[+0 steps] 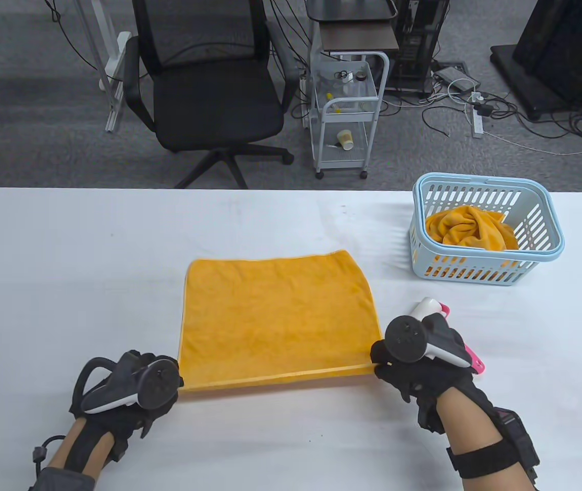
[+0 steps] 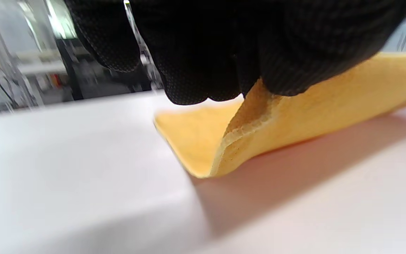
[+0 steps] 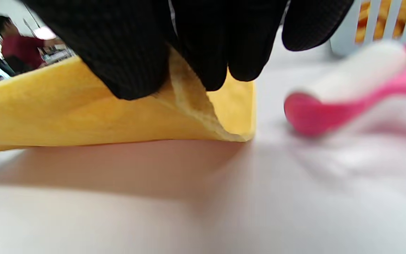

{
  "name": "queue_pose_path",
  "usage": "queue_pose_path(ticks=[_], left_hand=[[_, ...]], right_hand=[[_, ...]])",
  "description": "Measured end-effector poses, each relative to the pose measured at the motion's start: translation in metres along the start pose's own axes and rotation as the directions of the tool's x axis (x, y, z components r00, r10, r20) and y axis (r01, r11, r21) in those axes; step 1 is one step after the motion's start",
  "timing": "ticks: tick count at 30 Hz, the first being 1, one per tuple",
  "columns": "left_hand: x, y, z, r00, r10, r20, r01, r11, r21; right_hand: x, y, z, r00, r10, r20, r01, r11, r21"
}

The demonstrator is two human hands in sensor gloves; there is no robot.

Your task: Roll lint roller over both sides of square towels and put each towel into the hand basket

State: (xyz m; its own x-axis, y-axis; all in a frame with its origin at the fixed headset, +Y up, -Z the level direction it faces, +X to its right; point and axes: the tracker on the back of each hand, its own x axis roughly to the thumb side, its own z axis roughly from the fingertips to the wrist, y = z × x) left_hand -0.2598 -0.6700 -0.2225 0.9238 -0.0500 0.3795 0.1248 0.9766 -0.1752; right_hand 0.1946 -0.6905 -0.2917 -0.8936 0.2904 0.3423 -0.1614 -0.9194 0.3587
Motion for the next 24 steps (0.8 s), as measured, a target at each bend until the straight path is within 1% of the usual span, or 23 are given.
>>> queue_pose_path(ticks=[2,3,4,7,9,10,12,14,16,17,19,21,24], left_hand=[[-0.006,0.041,0.019,1.0,0.014,-0.013,-0.013,0.994,0.106],[-0.006,0.055,0.027,1.0,0.012,-0.017,-0.01,0.989,0.145],[-0.006,0.076,0.039,1.0,0.002,-0.022,0.002,0.979,0.202],[-0.004,0.127,0.08,0.999,-0.019,-0.045,0.034,0.93,0.365],[-0.002,0.158,0.107,0.999,-0.02,-0.05,0.04,0.893,0.449],[-0.002,0.167,0.116,0.998,-0.021,-0.053,0.044,0.88,0.473],[-0.001,0.193,0.138,0.997,-0.029,-0.067,0.06,0.848,0.527],[-0.004,0.21,0.148,0.996,-0.028,-0.085,0.07,0.837,0.543],[-0.009,0.219,0.147,0.996,-0.012,-0.086,0.058,0.83,0.554],[-0.012,0.222,0.141,0.996,-0.002,-0.087,0.05,0.837,0.545],[-0.019,0.22,0.124,0.995,0.017,-0.096,0.034,0.861,0.507],[-0.028,0.206,0.094,0.993,0.039,-0.113,0.015,0.898,0.44],[-0.045,0.169,0.04,0.984,0.066,-0.165,-0.014,0.954,0.298]], right_hand=[[0.01,-0.037,0.017,0.999,-0.006,0.034,0.008,0.998,-0.066],[0.015,-0.051,0.025,0.999,-0.005,0.051,0.01,0.995,-0.097],[0.023,-0.068,0.035,0.997,0.0,0.075,0.01,0.991,-0.13],[0.048,-0.118,0.068,0.99,0.022,0.139,0.01,0.974,-0.228],[0.063,-0.146,0.088,0.985,0.039,0.169,0.009,0.962,-0.273],[0.068,-0.155,0.095,0.983,0.046,0.177,0.008,0.957,-0.291],[0.08,-0.181,0.112,0.979,0.059,0.197,0.009,0.944,-0.329],[0.088,-0.199,0.121,0.976,0.056,0.21,0.022,0.936,-0.351],[0.091,-0.21,0.122,0.977,0.048,0.209,0.034,0.928,-0.37],[0.091,-0.214,0.117,0.98,0.054,0.189,0.02,0.929,-0.37],[0.089,-0.213,0.101,0.986,0.054,0.157,0.002,0.942,-0.335],[0.082,-0.202,0.072,0.994,0.046,0.104,-0.014,0.957,-0.288],[0.067,-0.17,0.013,0.999,0.051,-0.007,-0.051,0.977,-0.207]])
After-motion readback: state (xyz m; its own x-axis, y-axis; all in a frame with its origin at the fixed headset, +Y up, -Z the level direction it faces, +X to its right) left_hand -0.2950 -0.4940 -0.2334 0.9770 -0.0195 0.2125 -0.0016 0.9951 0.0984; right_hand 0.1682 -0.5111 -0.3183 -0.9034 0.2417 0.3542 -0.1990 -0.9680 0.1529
